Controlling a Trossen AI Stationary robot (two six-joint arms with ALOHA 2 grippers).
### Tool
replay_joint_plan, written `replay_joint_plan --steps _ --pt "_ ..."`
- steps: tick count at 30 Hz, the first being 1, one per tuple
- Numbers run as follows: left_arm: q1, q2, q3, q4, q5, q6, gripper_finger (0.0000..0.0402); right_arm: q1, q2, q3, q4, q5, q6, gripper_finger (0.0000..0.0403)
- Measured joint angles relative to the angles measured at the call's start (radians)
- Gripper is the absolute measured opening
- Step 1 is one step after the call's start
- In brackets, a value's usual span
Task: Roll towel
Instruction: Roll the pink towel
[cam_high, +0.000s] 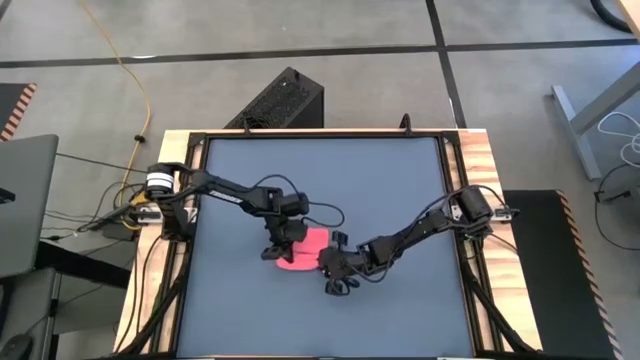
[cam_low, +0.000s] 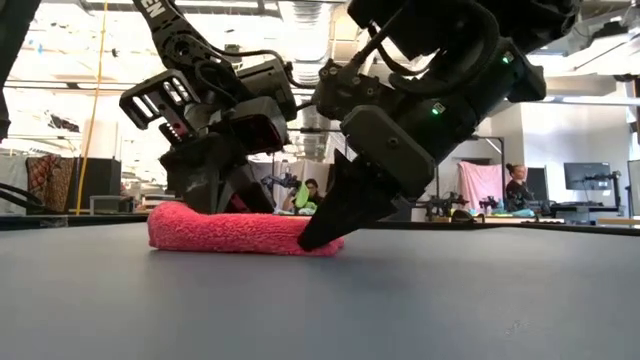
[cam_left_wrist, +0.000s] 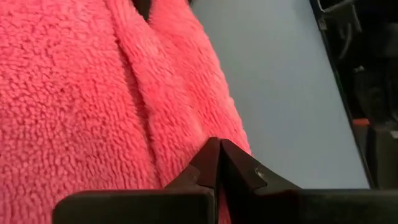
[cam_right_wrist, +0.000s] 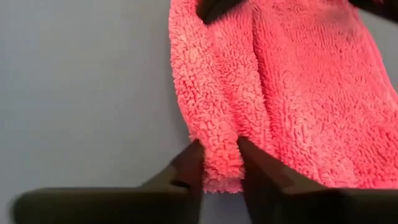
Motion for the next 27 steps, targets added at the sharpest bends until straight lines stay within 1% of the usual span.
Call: replay_joint_plan --steps 2,4,5,8,12,15,17,19,21,24,27 --pt "0.008 -0.009 0.000 -0.009 0.008 0.006 0.0000 -0.003 0.001 -0.002 0.002 -0.050 0.032 0.0078" --pt "0.012 -0.014 0.000 -0.023 0.012 0.017 0.0000 -0.012 0.001 -0.004 0.013 -0.096 0.108 0.0036" --pt "0.013 -0.015 0.000 -0.029 0.012 0.021 0.0000 -0.020 0.000 -0.004 0.019 -0.122 0.143 0.0025" --pt "0.007 -0.015 0.000 -0.046 0.012 0.041 0.0000 -0.045 -0.006 -0.006 0.056 -0.219 0.233 0.0024" --pt "-0.009 -0.015 0.000 -0.063 0.013 0.052 0.0000 -0.077 -0.005 -0.005 0.118 -0.340 0.340 0.0035" --pt "-0.009 -0.015 0.000 -0.134 0.062 0.093 0.0000 -0.091 -0.002 -0.006 0.159 -0.405 0.414 0.0031" --pt "-0.009 -0.015 0.000 -0.200 0.066 0.127 0.0000 -0.093 0.000 -0.007 0.185 -0.439 0.462 0.0028" --pt "-0.009 -0.015 0.000 -0.242 0.065 0.160 0.0000 -0.092 0.000 -0.008 0.206 -0.463 0.510 0.0027" --pt "-0.012 -0.016 -0.005 -0.245 0.081 0.173 0.0000 -0.084 0.000 -0.008 0.210 -0.475 0.555 0.0029" --pt "-0.012 -0.032 -0.040 -0.174 0.116 0.149 0.0000 -0.067 0.000 -0.007 0.213 -0.475 0.589 0.0030" --pt "-0.011 -0.097 -0.093 -0.081 0.115 0.103 0.0000 -0.057 -0.001 -0.007 0.213 -0.468 0.610 0.0029"
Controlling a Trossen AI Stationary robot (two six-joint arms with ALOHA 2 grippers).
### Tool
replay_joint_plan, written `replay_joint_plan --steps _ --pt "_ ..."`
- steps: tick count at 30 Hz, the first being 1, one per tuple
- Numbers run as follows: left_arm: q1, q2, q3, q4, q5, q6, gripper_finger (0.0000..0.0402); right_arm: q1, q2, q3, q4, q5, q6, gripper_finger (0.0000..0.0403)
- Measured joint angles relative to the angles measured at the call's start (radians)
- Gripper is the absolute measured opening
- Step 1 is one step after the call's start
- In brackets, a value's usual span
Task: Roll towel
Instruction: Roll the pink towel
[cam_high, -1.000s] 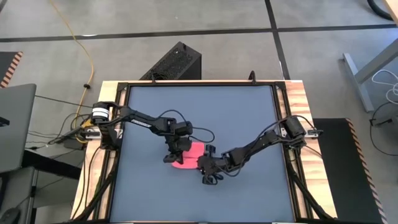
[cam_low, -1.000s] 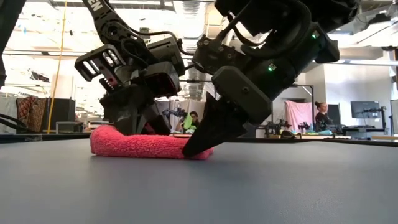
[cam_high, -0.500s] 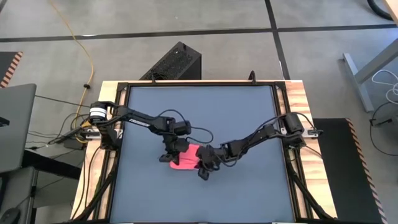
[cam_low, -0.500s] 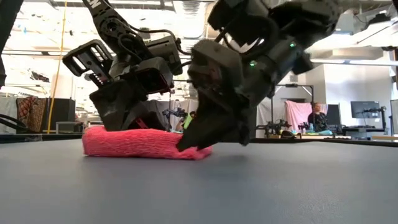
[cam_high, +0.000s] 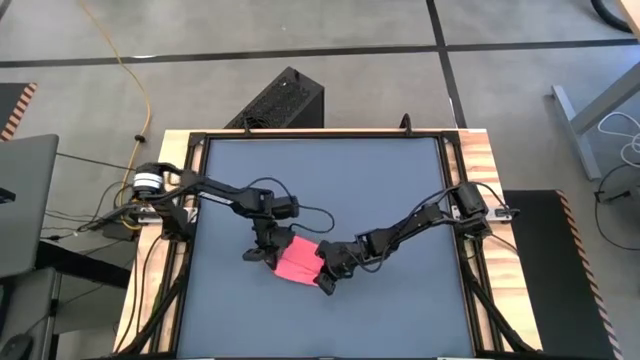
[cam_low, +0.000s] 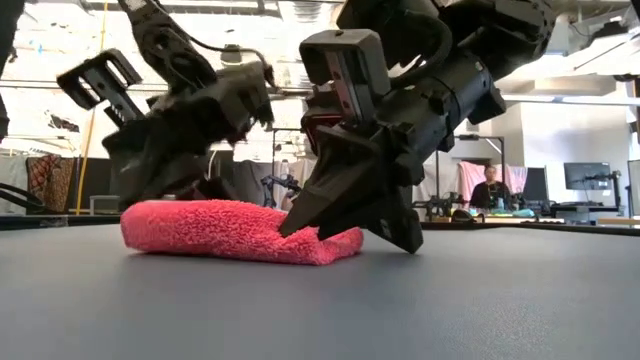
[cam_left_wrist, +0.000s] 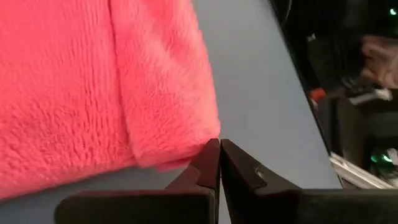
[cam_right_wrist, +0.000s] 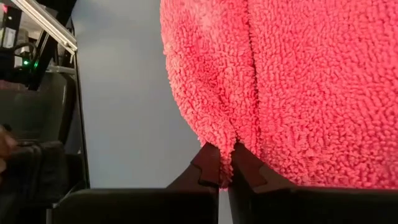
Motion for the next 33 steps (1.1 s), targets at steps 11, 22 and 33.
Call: replay_joint_plan --steps 11,22,33 --pt "-0.060 -0.442 -0.301 0.389 -0.313 -0.057 0.0000 -0.009 -0.001 0.000 0.003 0.030 0.008 0.0031" --pt "-0.222 -0.426 -0.376 0.494 -0.455 0.034 0.0099 -0.023 -0.002 0.001 0.005 0.046 0.011 0.0037" --pt "-0.271 -0.254 -0.375 0.612 -0.604 0.048 0.0193 -0.023 -0.002 0.001 0.007 0.064 0.022 0.0038"
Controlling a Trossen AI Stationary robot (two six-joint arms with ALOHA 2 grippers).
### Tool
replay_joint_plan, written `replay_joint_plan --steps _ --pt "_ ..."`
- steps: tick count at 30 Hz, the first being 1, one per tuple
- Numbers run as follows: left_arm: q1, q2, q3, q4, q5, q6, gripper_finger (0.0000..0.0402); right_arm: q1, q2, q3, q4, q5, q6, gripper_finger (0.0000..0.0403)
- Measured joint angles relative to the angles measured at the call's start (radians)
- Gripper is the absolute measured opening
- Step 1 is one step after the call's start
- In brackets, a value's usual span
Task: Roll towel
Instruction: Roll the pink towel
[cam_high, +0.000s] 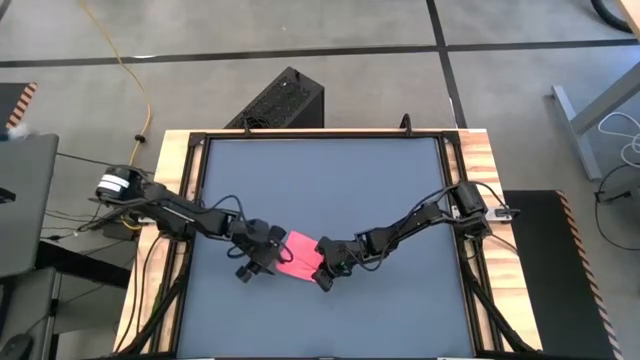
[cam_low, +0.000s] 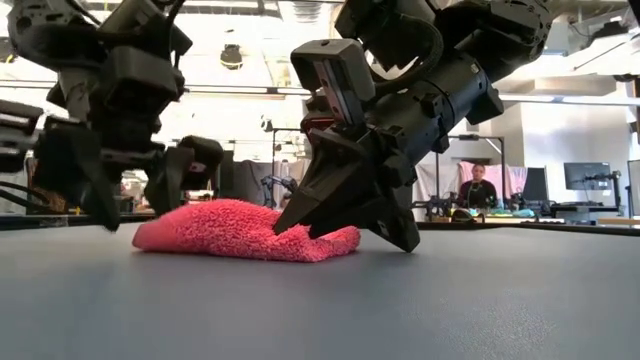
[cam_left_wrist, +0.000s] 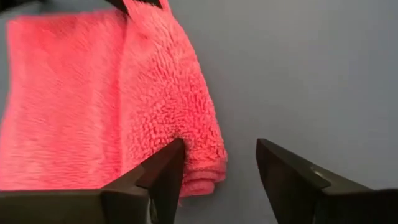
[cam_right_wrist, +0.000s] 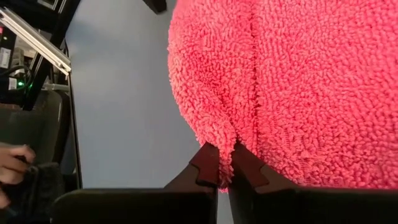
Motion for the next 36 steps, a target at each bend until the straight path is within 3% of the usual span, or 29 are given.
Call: replay_joint_plan --steps 12,15,20,24,29,36 --pt "-0.037 0.178 0.006 0.122 -0.201 -0.081 0.0190 0.014 -0.001 0.000 -0.008 0.000 0.024 0.0038" --pt "-0.037 0.180 0.009 0.094 -0.219 -0.128 0.0155 0.014 -0.002 0.001 -0.014 0.000 0.039 0.0038" --pt "-0.032 0.177 0.010 0.075 -0.215 -0.218 0.0036 0.018 -0.002 0.002 -0.019 -0.004 0.070 0.0038" --pt "-0.028 0.157 0.008 0.046 -0.106 -0.337 0.0013 0.041 -0.003 0.002 -0.020 -0.018 0.134 0.0037" --pt "-0.010 0.101 0.004 -0.050 0.147 -0.452 0.0004 0.078 -0.002 0.005 -0.010 0.011 0.265 0.0029" --pt "0.041 0.091 0.005 -0.066 0.399 -0.616 0.0002 0.088 0.000 0.006 -0.002 0.064 0.390 0.0029"
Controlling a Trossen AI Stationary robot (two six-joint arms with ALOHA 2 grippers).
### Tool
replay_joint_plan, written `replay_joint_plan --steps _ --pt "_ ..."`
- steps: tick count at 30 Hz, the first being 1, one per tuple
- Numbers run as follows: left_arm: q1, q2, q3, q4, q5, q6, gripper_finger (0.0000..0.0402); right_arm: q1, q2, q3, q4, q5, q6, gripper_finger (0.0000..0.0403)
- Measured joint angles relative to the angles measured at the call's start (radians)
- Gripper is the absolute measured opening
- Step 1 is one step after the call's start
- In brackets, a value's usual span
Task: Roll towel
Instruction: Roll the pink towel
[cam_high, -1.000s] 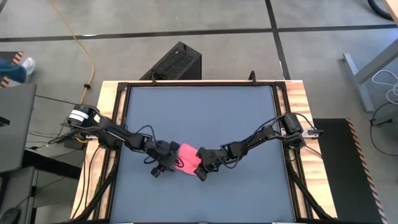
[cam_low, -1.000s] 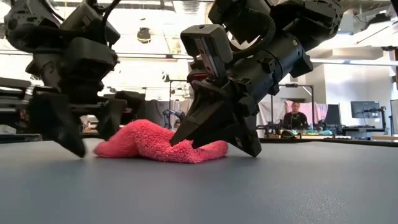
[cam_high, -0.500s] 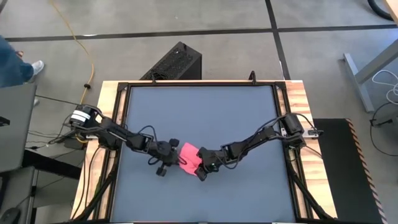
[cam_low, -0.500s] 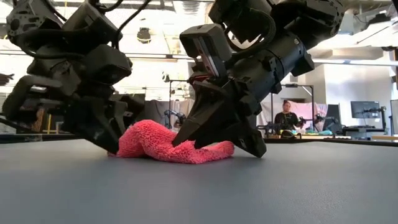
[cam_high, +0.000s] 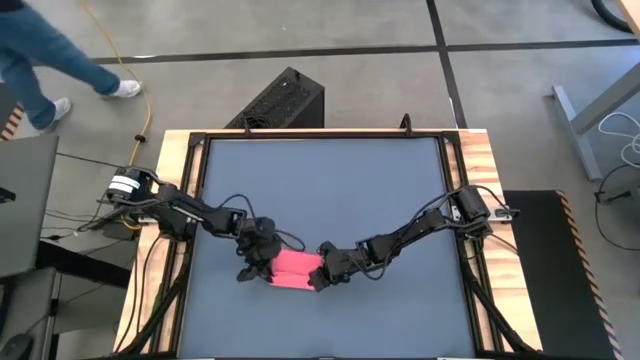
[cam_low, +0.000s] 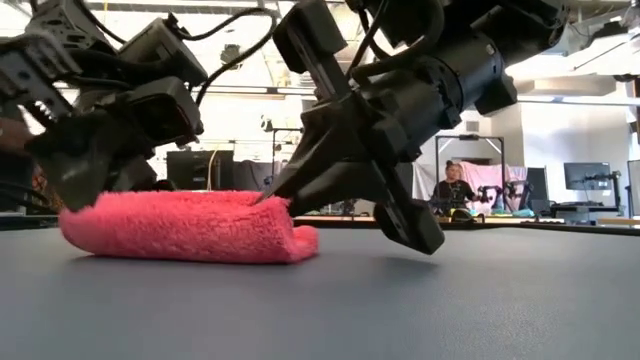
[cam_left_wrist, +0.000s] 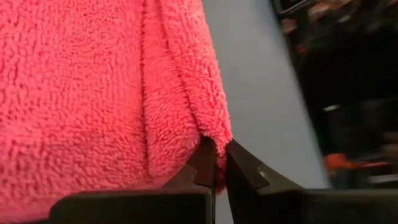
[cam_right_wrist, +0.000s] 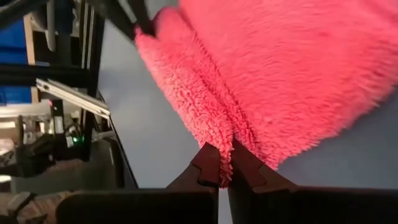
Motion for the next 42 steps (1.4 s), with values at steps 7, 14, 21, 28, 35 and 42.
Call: replay_joint_plan --steps 7,14,21,28,35,42 --pt "0.098 0.000 0.000 -0.005 0.154 -0.216 0.0003 -0.003 0.005 -0.001 0.000 -0.001 0.047 0.0028" --pt "0.127 -0.002 -0.004 -0.028 0.160 -0.212 0.0046 -0.007 0.020 -0.003 -0.033 -0.015 0.048 0.0027" --pt "0.202 -0.018 -0.009 -0.047 0.296 -0.161 0.0076 -0.018 0.034 -0.003 -0.074 -0.018 0.064 0.0027" --pt "0.249 -0.220 -0.008 0.041 0.200 -0.152 0.0066 -0.031 0.037 -0.003 -0.073 -0.011 0.063 0.0027" --pt "0.099 -0.301 -0.005 0.251 -0.217 -0.114 0.0043 -0.044 0.037 -0.003 -0.072 -0.008 0.063 0.0027" --pt "0.032 -0.111 0.003 0.388 -0.315 -0.171 0.0008 -0.049 0.037 -0.003 -0.073 -0.008 0.060 0.0027"
